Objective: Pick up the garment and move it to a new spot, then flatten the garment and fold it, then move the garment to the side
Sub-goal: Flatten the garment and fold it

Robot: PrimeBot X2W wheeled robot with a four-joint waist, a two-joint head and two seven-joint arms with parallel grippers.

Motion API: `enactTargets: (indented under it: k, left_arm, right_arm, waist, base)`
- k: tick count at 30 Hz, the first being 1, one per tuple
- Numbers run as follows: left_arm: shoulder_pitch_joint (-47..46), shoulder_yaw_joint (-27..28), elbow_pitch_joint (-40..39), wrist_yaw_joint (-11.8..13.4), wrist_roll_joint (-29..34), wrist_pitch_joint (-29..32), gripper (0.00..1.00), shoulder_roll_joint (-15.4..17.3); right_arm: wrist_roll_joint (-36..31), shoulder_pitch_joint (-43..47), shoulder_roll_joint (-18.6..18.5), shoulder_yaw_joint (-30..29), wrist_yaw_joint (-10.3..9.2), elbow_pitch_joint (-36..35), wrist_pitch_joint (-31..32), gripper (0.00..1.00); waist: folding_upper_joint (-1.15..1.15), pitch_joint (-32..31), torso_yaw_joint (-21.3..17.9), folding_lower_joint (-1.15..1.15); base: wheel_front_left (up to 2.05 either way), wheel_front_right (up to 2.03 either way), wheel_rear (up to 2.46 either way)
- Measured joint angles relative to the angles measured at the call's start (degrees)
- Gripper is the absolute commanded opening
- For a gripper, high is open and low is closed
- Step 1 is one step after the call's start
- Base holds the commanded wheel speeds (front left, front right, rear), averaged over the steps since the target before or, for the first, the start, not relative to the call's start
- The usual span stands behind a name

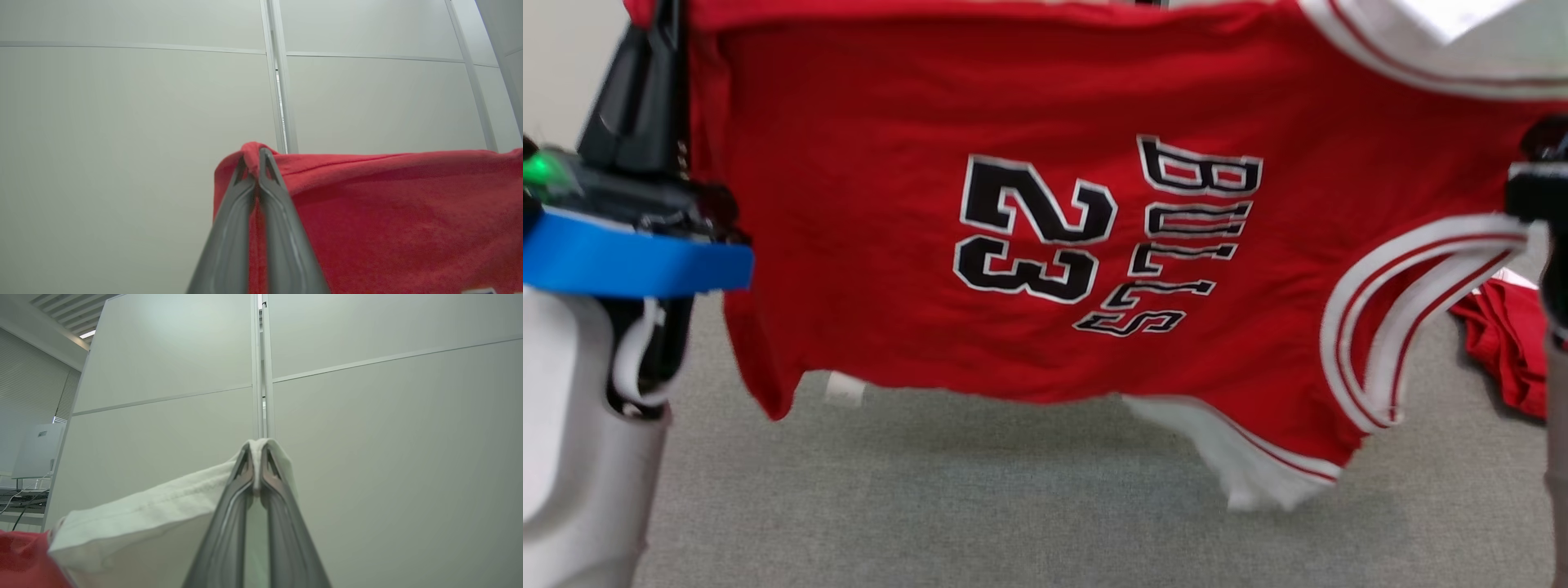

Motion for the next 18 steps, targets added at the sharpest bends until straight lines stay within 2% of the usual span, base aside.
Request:
enactTargets:
  k: [3,6,10,13,14,18]
  left_arm:
    - [-4.39,-0.03,0.74,0.0,-1.71,4.16,0.0,0.97]
    - [-7.74,-0.13,3.15,0.0,-4.2,7.34,0.0,0.55]
    - [-12.03,-0.6,8.72,0.0,-5.14,8.18,0.0,0.16]
    - [-16.67,-1.1,13.38,0.0,-4.08,5.87,0.0,-0.02]
    - [-21.07,-0.41,16.3,0.08,-3.48,3.09,0.0,-0.63]
    - [-28.31,0.12,21.05,0.29,-2.46,-1.26,0.0,-1.62]
  right_arm:
    - [-0.9,-5.42,-2.05,0.93,0.0,1.49,2.33,0.0]
    - [-2.15,-10.22,-2.96,1.96,0.0,5.72,3.42,0.0]
    - [-5.15,-17.5,-2.91,3.41,0.0,13.25,3.02,0.0]
    - [-7.73,-24.59,-2.04,3.8,0.01,19.17,1.65,0.0]
    - [-9.2,-30.05,-1.58,1.7,0.01,22.76,0.38,0.0]
    - [-12.29,-38.61,-0.88,-1.02,0.02,26.65,-1.76,0.0]
  waist:
    - [0.0,1.47,-0.14,0.0]
    - [0.0,3.65,-0.41,0.0]
    - [0.0,7.89,-1.27,0.01]
    - [0.0,11.39,-1.92,0.01]
    - [0.0,13.45,-2.09,0.02]
    - [0.0,16.51,-1.93,0.02]
  base:
    - [0.0,0.0,0.0]
    - [0.0,0.0,0.0]
    - [0.0,0.0,0.0]
    - [0.0,0.0,0.0]
    - [0.0,0.0,0.0]
    - [0.0,0.0,0.0]
